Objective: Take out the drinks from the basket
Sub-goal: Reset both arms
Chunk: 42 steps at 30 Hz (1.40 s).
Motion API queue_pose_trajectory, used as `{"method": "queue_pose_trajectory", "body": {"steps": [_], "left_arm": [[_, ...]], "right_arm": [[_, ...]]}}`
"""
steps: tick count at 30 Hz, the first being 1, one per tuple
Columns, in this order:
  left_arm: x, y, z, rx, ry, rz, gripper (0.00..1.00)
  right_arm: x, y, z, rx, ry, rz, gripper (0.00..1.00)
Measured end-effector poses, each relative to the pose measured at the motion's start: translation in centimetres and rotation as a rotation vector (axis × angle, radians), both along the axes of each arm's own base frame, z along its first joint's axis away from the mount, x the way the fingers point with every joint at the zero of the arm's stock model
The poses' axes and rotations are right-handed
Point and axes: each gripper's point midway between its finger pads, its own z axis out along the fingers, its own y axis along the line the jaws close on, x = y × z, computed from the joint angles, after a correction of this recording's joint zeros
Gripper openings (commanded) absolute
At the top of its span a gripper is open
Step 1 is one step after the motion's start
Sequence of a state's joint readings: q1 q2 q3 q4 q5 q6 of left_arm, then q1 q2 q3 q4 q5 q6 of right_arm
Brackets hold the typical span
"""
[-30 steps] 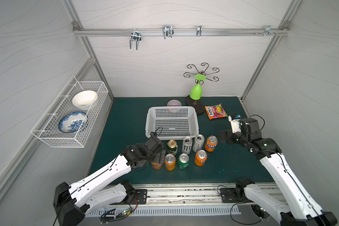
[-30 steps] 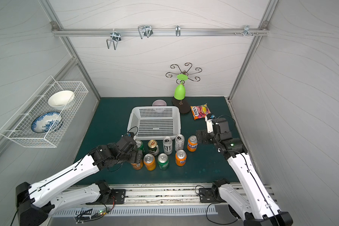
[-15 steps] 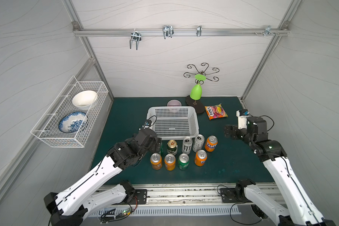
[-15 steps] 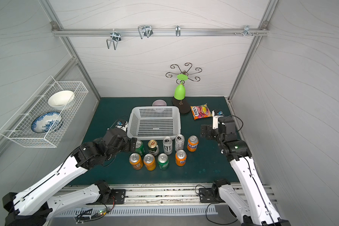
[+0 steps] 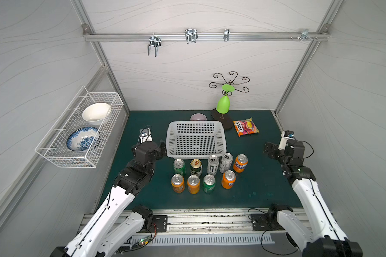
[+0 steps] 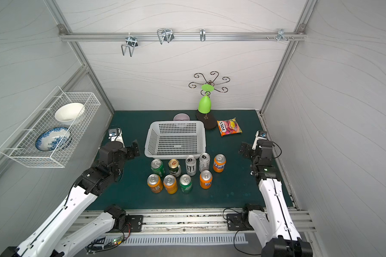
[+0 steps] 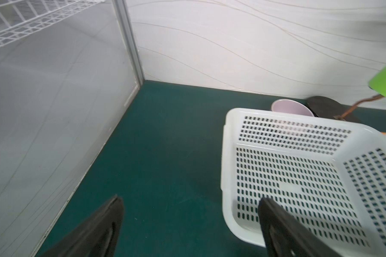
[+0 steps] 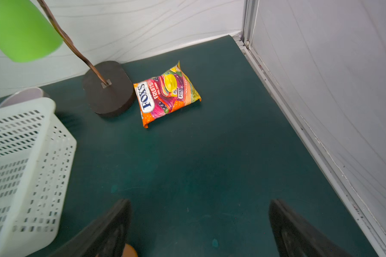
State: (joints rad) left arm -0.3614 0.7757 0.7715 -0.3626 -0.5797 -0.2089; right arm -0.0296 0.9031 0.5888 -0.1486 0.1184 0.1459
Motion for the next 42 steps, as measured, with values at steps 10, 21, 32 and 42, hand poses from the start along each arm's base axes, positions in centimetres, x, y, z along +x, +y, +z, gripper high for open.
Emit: {"method": "queue_pose_trajectory", "body": {"steps": [10,21,32,42], "left_arm": [[1.8,4.2,-3.6,0.016,-0.043,0.153,0.99],[3.3,4.8,-6.0,0.019,-0.03,0.164,0.99],[3.7,6.0,-6.8,0.025,-0.042,0.199,0.99],[3.4,7.3,-10.8,0.038,0.013,0.237,0.99]], "right_arm": [[2.4,-0.1,-5.8,-0.009,0.011,0.006,0.99],[5.7,2.4,-9.5,0.051,-0.067,0.14,0.99],[6.8,4.5,-10.1,0.042,-0.132,0.259,0.99],[8.2,5.8,-8.7,-0.015,-0.156,0.289,0.99]]}}
